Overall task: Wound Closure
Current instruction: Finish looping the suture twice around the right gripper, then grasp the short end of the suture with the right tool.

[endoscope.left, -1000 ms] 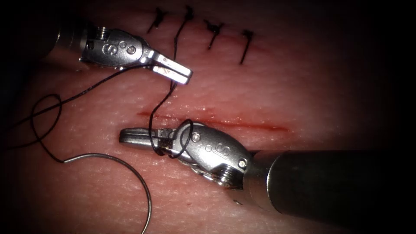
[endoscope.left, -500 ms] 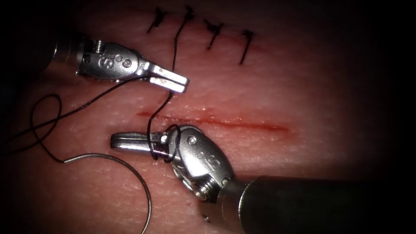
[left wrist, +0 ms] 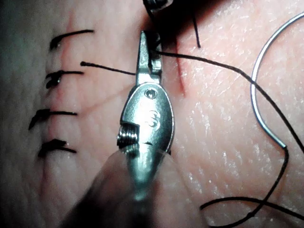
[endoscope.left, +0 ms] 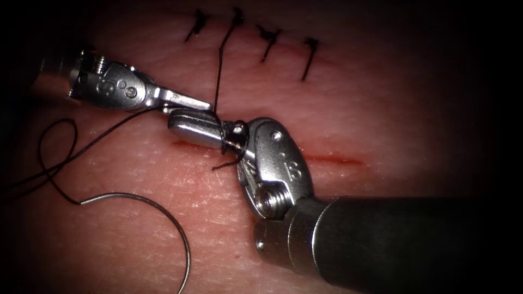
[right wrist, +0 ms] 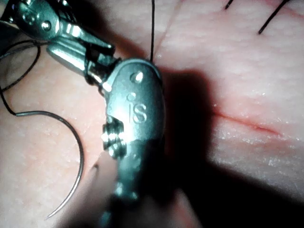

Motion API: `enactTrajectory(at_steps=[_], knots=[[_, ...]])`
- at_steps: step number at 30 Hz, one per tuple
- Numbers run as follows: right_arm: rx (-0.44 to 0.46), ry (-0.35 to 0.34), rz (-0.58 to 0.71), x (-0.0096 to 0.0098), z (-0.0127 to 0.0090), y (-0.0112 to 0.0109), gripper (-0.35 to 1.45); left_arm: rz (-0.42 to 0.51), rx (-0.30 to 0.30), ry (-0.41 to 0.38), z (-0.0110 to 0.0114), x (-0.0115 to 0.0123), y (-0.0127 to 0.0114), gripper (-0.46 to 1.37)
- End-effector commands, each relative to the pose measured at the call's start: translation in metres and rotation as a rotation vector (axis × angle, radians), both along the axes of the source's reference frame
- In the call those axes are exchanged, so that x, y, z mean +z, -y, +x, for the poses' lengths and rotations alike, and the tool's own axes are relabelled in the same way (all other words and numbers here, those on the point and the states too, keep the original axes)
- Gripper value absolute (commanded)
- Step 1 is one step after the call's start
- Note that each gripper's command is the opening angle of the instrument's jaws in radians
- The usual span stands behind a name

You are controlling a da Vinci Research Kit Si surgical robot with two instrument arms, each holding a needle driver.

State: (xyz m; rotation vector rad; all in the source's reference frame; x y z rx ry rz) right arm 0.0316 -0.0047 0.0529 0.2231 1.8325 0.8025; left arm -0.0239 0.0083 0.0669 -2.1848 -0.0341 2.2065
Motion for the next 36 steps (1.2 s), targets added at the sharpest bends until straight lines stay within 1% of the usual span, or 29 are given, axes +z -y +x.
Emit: enactTrajectory(at_steps=[1, 3, 5, 9, 10, 11, 12, 13, 14, 15, 17, 18, 21, 26, 29, 32, 36], knots=[[0.007, 0.017, 0.004, 0.0001, -0.0001, 0.0, -0.35, -0.011, -0.012, -0.006, 0.0001, -0.0002, 0.0002, -0.35], [0.016, 0.039, 0.009, 0.0002, 0.0, -0.0001, -0.35, -0.022, -0.029, -0.011, 0.0002, -0.0005, 0.0007, -0.35], [0.037, 0.078, 0.02, 0.0004, -0.0001, -0.0001, -0.35, -0.039, -0.052, -0.025, 0.0002, -0.0009, 0.0013, -0.35], [0.072, 0.149, 0.031, 0.0005, -0.0002, -0.0001, -0.35, -0.091, -0.113, -0.069, 0.0001, -0.0017, 0.0026, -0.35], [0.086, 0.164, 0.037, 0.0005, -0.0002, -0.0001, -0.35, -0.096, -0.143, -0.095, 0.0, -0.002, 0.0031, -0.35], [0.092, 0.168, 0.039, 0.0005, -0.0002, -0.0001, -0.26, -0.101, -0.155, -0.103, 0.0, -0.0022, 0.0033, -0.35], [0.099, 0.175, 0.042, 0.0004, -0.0002, -0.0001, -0.1, -0.1, -0.168, -0.112, 0.0, -0.0025, 0.0035, -0.35], [0.108, 0.178, 0.047, 0.0004, -0.0002, -0.0002, 0.14, -0.104, -0.185, -0.125, 0.0, -0.0028, 0.0038, -0.35], [0.113, 0.179, 0.049, 0.0004, -0.0003, -0.0003, 0.32, -0.109, -0.193, -0.132, 0.0, -0.003, 0.0039, -0.35], [0.133, 0.2, 0.056, 0.0004, -0.0003, -0.0004, 0.73, -0.119, -0.212, -0.148, -0.0002, -0.0034, 0.0042, -0.35], [0.156, 0.219, 0.064, 0.0004, -0.0003, -0.0005, 1.01, -0.123, -0.232, -0.167, -0.0004, -0.0037, 0.0045, -0.35], [0.166, 0.222, 0.07, 0.0003, -0.0003, -0.0006, 1.06, -0.122, -0.244, -0.179, -0.0006, -0.0039, 0.0047, -0.35], [0.182, 0.23, 0.077, 0.0002, -0.0003, -0.0006, 1.08, -0.14, -0.272, -0.212, -0.0012, -0.004, 0.0051, -0.35], [0.201, 0.241, 0.087, 0.0001, -0.0005, -0.0007, 1.08, -0.177, -0.302, -0.246, -0.0015, -0.0041, 0.006, -0.35], [0.228, 0.249, 0.101, 0.0001, -0.0012, -0.001, 1.06, -0.214, -0.337, -0.286, -0.0012, -0.0042, 0.0071, -0.35], [0.249, 0.263, 0.109, 0.0002, -0.0019, -0.0013, 1.05, -0.231, -0.346, -0.301, -0.0008, -0.0045, 0.0077, -0.35], [0.279, 0.304, 0.115, 0.0003, -0.003, -0.0017, 1.03, -0.257, -0.384, -0.343, 0.0001, -0.005, 0.0083, -0.35]])
